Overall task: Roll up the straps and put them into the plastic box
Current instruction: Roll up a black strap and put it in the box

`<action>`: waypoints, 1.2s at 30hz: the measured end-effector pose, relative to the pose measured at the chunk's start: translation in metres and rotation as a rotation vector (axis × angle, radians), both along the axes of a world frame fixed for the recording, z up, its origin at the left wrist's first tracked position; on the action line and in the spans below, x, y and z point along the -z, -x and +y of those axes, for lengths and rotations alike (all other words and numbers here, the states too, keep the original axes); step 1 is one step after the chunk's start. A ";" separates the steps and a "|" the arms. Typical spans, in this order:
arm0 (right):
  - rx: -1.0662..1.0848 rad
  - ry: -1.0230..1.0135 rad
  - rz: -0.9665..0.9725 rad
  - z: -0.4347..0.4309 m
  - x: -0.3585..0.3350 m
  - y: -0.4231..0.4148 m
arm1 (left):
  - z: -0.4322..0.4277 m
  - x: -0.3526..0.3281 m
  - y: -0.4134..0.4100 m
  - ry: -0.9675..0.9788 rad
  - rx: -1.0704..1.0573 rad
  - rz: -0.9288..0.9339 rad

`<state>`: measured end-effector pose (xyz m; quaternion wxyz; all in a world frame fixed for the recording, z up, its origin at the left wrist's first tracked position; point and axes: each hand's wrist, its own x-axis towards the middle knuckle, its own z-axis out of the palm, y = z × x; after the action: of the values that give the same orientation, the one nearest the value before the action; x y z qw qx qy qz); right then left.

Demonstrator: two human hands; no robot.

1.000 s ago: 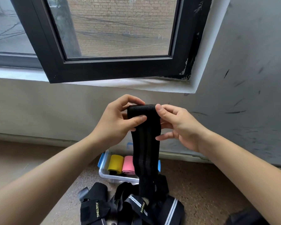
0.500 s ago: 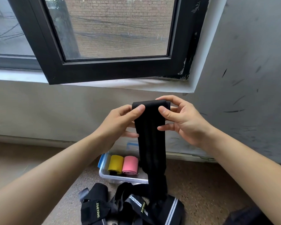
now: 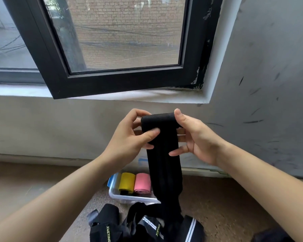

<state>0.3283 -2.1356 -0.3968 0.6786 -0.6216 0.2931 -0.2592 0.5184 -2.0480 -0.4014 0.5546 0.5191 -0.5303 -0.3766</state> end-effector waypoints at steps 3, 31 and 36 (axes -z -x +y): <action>0.070 0.026 -0.020 0.000 0.001 -0.003 | 0.001 0.004 0.003 0.040 -0.017 -0.044; 0.005 0.007 0.072 0.004 0.004 0.002 | 0.001 0.004 0.006 -0.018 -0.048 0.047; 0.092 0.038 0.037 0.006 0.006 -0.001 | 0.001 0.012 0.005 0.075 -0.009 -0.045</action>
<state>0.3293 -2.1293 -0.4024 0.6485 -0.6249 0.3290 -0.2841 0.5130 -2.0474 -0.4130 0.5633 0.5087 -0.5540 -0.3421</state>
